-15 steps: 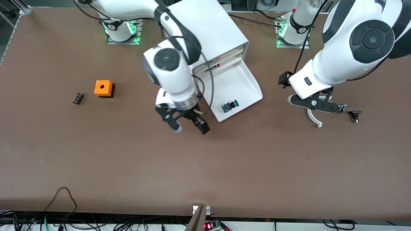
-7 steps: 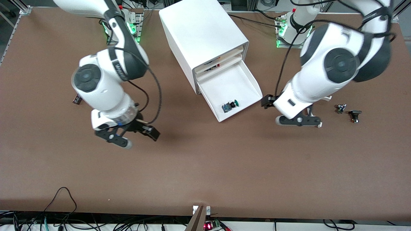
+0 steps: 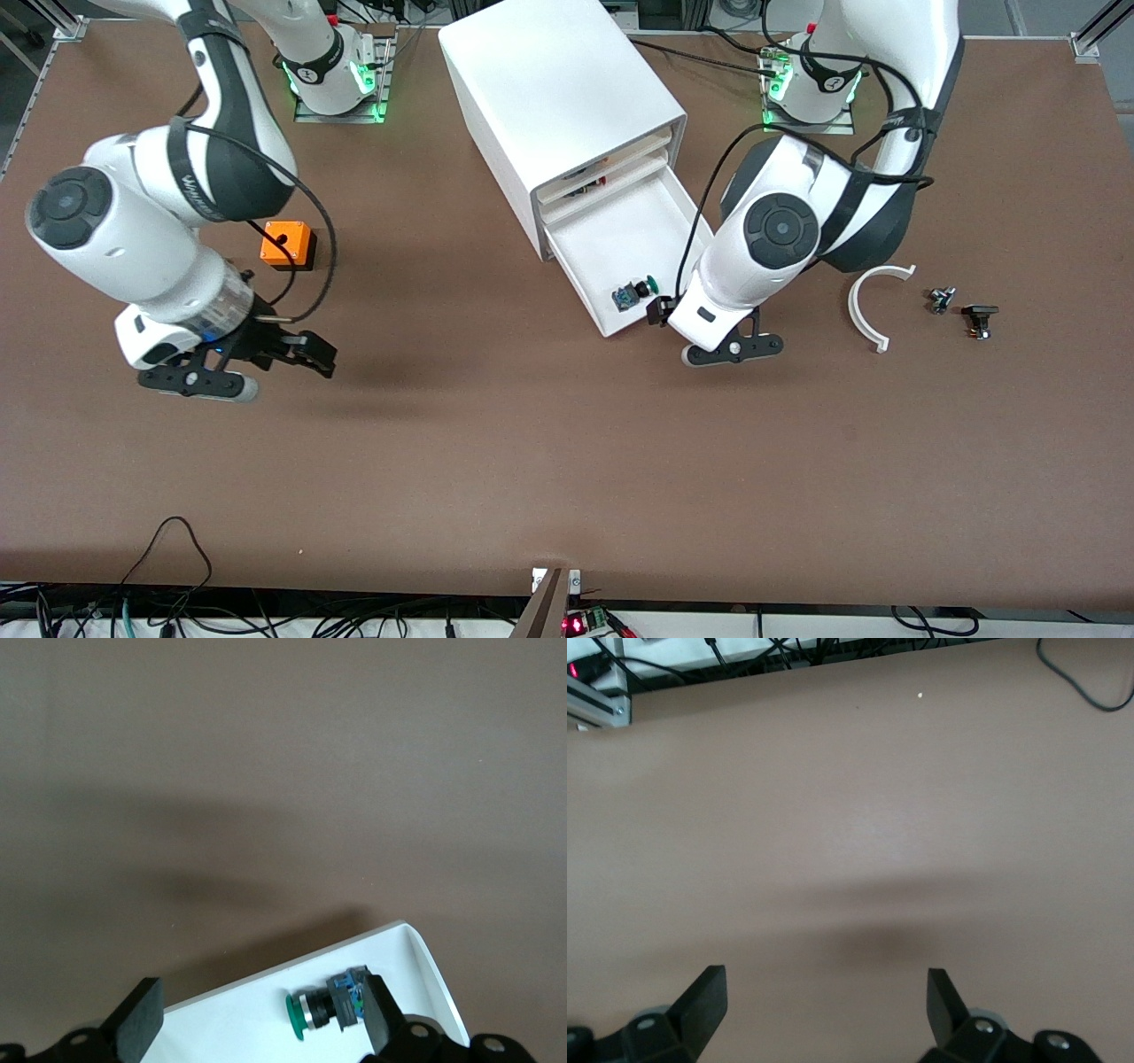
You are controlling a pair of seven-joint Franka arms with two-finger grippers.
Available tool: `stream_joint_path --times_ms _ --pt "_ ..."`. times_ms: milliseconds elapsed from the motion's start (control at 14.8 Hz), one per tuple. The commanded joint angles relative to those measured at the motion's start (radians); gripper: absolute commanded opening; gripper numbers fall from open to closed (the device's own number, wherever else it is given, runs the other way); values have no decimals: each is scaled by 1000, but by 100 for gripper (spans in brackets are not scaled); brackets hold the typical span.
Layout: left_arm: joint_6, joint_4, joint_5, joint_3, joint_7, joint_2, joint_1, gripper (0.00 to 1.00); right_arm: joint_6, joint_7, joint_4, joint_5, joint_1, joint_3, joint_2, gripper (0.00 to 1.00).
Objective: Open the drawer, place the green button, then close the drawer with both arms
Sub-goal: 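Push the drawer inward with the left gripper while the right gripper returns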
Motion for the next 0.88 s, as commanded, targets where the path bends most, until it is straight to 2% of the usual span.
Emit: stream_joint_path --times_ms 0,337,539,809 --pt "91 -59 15 6 -54 9 -7 99 6 -130 -140 17 -50 14 -124 100" --pt "191 -155 25 5 -97 16 -33 96 -37 -246 -227 16 -51 -40 -259 100" --pt "208 -190 33 6 -144 22 -71 93 -106 -241 -224 2 -51 -40 -315 100" --pt "229 -220 85 6 -207 26 -109 93 -169 -241 -217 -3 -51 -46 -356 100"
